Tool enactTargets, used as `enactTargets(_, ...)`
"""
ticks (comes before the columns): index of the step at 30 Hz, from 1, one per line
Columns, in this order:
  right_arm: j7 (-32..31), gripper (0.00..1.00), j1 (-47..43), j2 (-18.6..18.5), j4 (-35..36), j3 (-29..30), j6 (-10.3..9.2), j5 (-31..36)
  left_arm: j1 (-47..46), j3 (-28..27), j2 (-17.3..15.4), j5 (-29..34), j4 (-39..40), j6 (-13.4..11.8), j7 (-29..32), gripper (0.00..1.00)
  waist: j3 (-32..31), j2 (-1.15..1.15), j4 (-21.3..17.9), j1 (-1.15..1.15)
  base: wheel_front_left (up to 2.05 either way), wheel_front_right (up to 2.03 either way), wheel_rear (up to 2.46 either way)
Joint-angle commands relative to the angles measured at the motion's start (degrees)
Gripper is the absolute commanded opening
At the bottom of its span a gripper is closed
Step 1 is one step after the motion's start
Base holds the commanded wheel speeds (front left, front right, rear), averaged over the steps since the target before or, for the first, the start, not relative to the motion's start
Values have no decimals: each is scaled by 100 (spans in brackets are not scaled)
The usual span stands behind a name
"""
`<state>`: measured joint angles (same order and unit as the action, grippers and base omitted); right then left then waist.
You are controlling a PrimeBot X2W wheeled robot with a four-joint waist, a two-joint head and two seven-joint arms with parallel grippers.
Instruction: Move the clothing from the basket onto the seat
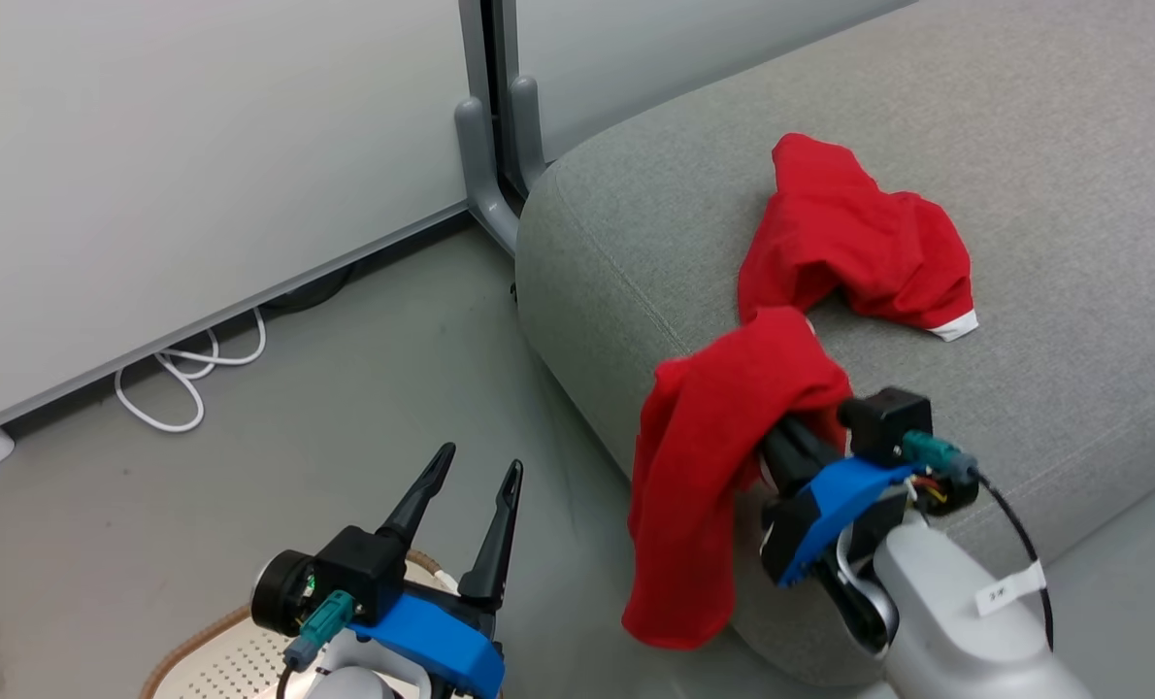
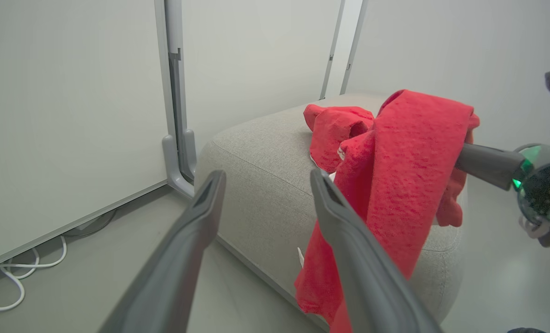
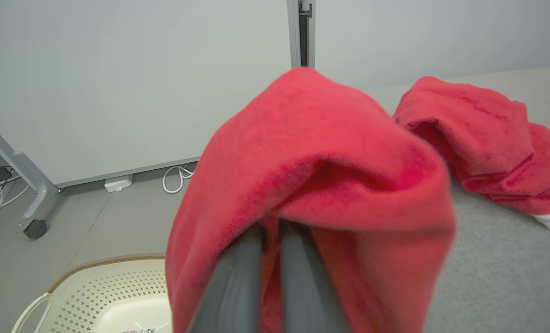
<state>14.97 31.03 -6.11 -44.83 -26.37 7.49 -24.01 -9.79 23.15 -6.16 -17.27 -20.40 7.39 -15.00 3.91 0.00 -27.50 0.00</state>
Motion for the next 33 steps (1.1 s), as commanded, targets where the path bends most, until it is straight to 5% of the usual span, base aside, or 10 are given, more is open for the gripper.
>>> enactTargets(1,-2,0,180,-41,90,-8,1,-63,-102,4,-58,-36,32,13,-27,100,64,0,18,0,0,0,0)
enactTargets(14,-512,0,1889,-949,664,861,1,-280,-551,133,-289,105,361,13,-27,100,888,0,265,0,0,0,0)
enactTargets(22,-1097,0,2781,-1710,1390,1914,1,378,-1004,210,-569,243,569,13,-27,100,1715,0,406,0,0,0,0)
enactTargets(33,-811,0,3342,-2352,2144,3585,1,1170,-1599,402,-943,438,787,13,-27,100,3066,0,616,0,0,0,0)
